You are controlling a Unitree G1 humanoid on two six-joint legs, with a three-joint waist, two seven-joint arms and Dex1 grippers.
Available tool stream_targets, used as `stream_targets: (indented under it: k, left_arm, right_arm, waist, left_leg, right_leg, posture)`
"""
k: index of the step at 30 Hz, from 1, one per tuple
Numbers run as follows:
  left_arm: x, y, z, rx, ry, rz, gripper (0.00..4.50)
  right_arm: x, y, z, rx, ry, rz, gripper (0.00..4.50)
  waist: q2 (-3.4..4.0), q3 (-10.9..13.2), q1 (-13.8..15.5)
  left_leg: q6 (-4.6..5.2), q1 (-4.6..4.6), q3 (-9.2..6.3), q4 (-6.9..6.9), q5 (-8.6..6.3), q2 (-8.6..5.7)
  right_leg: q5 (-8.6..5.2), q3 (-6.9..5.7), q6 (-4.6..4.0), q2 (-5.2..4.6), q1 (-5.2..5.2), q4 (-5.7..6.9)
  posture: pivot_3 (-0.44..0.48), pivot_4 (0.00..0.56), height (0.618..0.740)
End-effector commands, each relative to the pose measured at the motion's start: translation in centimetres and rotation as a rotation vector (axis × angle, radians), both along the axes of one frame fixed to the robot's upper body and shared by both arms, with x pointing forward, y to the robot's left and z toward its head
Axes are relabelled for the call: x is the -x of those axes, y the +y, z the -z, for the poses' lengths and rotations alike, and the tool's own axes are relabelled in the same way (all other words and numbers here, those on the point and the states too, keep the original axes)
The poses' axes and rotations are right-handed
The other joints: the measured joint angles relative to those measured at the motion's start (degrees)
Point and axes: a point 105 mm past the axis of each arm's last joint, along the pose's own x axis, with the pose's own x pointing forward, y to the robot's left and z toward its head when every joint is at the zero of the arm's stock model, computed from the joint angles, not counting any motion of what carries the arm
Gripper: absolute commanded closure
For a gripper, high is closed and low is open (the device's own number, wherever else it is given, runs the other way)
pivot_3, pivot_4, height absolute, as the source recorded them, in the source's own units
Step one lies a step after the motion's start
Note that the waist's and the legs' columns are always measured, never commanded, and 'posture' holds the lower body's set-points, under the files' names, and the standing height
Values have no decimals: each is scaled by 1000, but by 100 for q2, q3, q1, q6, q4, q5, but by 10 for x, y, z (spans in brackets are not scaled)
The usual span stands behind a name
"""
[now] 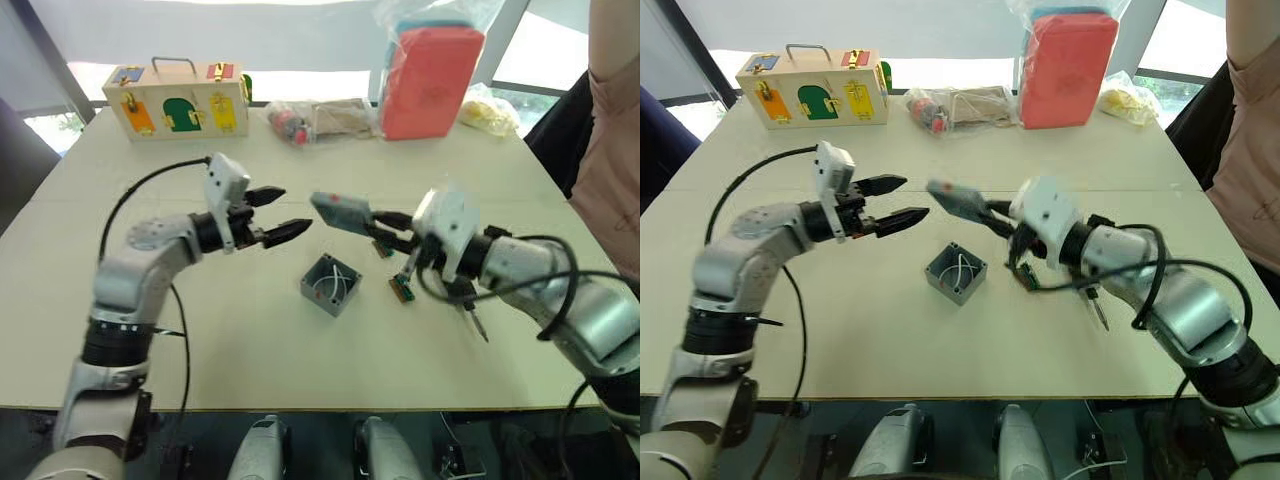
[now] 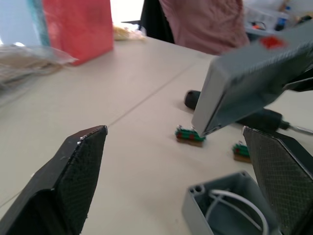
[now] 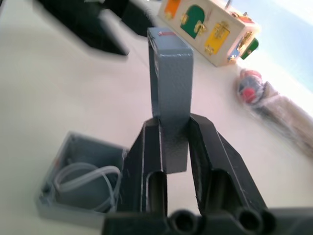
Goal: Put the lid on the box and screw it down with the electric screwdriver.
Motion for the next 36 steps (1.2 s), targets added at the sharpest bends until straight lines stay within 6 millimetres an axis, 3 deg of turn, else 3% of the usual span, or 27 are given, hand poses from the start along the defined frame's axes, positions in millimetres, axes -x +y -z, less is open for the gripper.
stream_targets:
  k: [1, 8, 16, 36]
  left_arm:
    - [14, 9, -3, -69, 28, 135, 54]
    - [16, 21, 6, -167, 52, 209, 54]
    - [13, 28, 5, -210, 45, 239, 54]
    - [12, 29, 7, -232, 31, 239, 54]
  right_arm:
    - [8, 1, -1, 211, -372, -84, 4355]
    - [13, 2, 38, 386, -683, -93, 4355]
    - [12, 11, 71, 446, -767, -59, 4355]
    - [-3, 16, 83, 500, -806, -116, 4355]
  waist:
    - [-1, 1, -20]
    - [-4, 3, -81]
    - [-4, 4, -89]
    - [-5, 4, -93]
  left_leg:
    - [0, 0, 4, 0, 0, 0]
    - [-2, 0, 15, -1, 1, 1]
    - [-3, 0, 19, 0, 1, 1]
    - [-2, 0, 16, 2, 1, 1]
  right_leg:
    - [0, 2, 0, -1, -1, 0]
    - [0, 8, -1, -7, -4, 1]
    - [0, 14, -1, -5, -8, 6]
    - [0, 15, -1, -5, -7, 14]
  posture:
    - [0, 150, 730]
    - [0, 150, 730]
    - [0, 150, 730]
    - [0, 150, 730]
